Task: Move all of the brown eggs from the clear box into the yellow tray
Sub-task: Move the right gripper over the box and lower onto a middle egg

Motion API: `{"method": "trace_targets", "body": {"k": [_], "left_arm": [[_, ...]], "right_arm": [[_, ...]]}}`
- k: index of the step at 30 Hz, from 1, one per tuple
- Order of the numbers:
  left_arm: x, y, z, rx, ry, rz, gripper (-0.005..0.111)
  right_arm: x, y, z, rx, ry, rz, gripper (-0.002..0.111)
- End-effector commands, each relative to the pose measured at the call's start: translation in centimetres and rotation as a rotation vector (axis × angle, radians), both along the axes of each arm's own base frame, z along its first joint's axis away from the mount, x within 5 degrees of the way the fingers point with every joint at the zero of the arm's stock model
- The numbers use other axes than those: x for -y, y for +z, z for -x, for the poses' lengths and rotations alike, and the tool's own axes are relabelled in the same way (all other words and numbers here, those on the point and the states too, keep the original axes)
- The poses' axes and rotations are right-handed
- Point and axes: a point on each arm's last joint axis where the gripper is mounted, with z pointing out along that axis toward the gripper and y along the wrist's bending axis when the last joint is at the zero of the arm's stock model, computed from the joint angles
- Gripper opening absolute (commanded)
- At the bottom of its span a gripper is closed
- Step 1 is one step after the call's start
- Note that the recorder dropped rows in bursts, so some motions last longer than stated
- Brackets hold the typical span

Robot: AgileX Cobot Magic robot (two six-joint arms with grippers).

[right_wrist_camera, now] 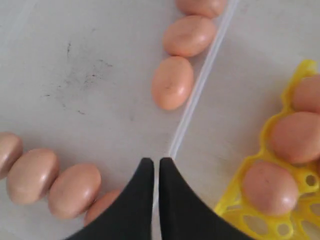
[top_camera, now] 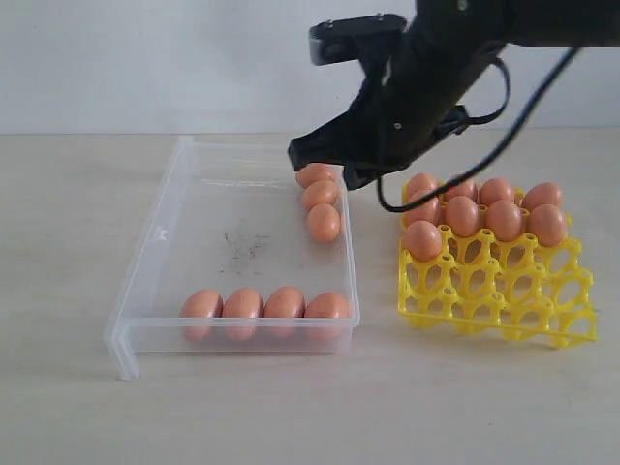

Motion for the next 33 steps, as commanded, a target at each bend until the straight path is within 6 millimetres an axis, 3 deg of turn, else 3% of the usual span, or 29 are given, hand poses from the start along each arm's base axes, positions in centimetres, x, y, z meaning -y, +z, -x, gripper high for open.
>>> {"method": "trace_targets", "body": {"k": [1, 8, 12, 17, 22, 33], "left_arm": [[0.0, -0.1, 0.0, -0.003, -0.004, 0.007, 0.004], [0.0, -0.1, 0.0, -0.003, -0.004, 0.007, 0.004], [0.0, -0.1, 0.0, -0.003, -0.004, 0.007, 0.004], [0.0, -0.1, 0.0, -0.003, -0.004, 0.007, 0.004], [0.0, -0.1, 0.0, -0.003, -0.004, 0.007, 0.004], [0.0, -0.1, 0.0, -0.005, -0.003, 0.007, 0.004]], "right_arm": [[-2.3, -1.0, -2.6, -0.15, 0.046, 0.054, 0.005], [-4.6, -0.1, -6.0, -0.22, -0.117, -0.003, 0.051], [-5.2, -0.9, -7.6, -0.247, -0.162, -0.013, 0.052], [-5.9, -4.0, -8.7, -0.372, -0.154, -0.102, 0.053], [-5.4, -6.5, -9.5, -0.394, -0.156, -0.053, 0.053], [-3.8, -6.8, -10.5, -0.34, -0.198, 0.027, 0.053]]}}
